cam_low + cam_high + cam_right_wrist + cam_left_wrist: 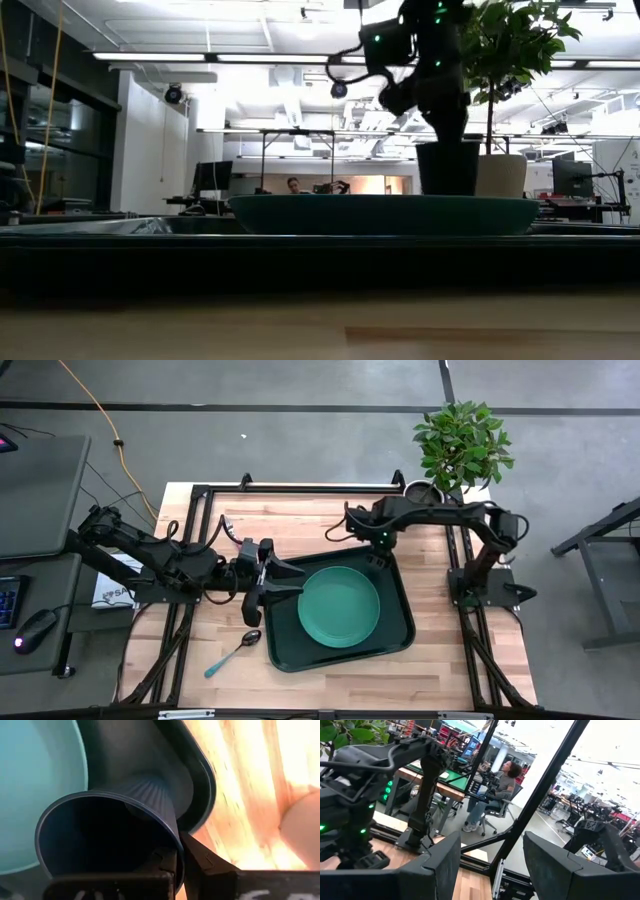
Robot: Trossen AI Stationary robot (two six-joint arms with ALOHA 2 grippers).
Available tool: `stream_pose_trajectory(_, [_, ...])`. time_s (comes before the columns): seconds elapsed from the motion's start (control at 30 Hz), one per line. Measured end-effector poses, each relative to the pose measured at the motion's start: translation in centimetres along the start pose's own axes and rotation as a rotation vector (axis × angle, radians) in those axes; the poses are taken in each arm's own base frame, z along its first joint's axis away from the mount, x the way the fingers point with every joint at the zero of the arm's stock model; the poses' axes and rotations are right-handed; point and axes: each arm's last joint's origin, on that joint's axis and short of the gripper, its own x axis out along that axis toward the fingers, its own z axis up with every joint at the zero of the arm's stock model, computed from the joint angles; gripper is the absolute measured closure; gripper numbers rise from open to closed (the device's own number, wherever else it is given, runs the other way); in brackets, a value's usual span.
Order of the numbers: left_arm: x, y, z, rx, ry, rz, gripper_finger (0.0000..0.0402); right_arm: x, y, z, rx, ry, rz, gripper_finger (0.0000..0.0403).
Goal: Pick and place plate/cup/fork/spoon on tray
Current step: Put the dark blue cup on the black serving tray to the top right of the green plate
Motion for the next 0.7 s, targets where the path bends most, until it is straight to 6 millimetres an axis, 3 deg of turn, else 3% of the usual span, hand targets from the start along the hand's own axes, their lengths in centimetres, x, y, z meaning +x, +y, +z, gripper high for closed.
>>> stream_pose_trajectory(0.33, [0.0,0.0,0.0,0.0,0.0,-0.001,0.0202,1.8,-0.8,-0.2,0.043,0.043,0.059,0.0403])
stream_pose_trajectory(0.7, [0.0,0.0,0.0,0.0,0.0,0.0,0.0202,1.9,-0.8,-0.2,0.077,0.038,0.062,0.0402])
